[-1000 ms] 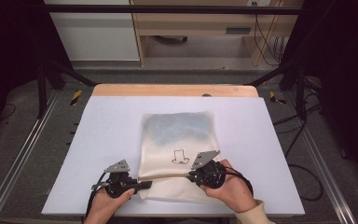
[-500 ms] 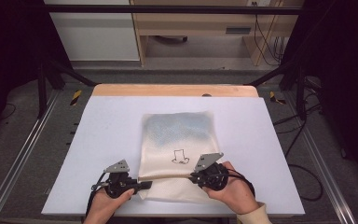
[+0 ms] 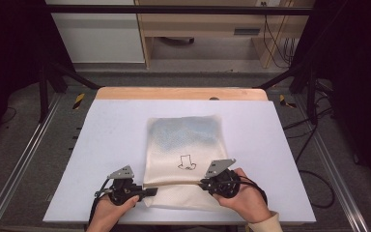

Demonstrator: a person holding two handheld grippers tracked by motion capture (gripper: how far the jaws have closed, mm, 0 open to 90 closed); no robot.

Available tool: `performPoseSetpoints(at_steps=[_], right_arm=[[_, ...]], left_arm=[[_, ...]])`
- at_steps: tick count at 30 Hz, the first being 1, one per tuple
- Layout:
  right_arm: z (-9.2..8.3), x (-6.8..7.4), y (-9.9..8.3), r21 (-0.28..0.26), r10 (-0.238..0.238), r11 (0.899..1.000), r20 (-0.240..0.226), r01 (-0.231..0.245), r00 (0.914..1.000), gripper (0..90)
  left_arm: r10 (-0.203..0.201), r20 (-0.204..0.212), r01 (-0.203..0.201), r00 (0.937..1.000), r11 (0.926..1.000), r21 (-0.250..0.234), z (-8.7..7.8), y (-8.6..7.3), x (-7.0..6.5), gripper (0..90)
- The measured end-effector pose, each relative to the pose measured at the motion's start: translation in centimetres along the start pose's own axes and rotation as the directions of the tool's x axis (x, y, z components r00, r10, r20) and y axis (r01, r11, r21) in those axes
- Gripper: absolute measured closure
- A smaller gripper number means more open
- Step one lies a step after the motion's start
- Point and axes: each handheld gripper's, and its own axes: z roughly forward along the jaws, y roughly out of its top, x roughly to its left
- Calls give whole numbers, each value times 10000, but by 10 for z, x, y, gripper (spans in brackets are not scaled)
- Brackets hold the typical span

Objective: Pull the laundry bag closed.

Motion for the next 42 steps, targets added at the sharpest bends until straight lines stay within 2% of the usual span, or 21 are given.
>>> performPoseSetpoints(at_steps=[21,42], right_arm=[[-5,-3,-5,-119,66,9999,62,-65,10000,819],[-8,-4,-9,28,221,9997,289,-222,9993,819]], left_arm=[[-6,-10,6,10000,10000,-36,0,0,-1,850],[105,-34,-105,9999,9999,-41,-1,2,-1,850]])
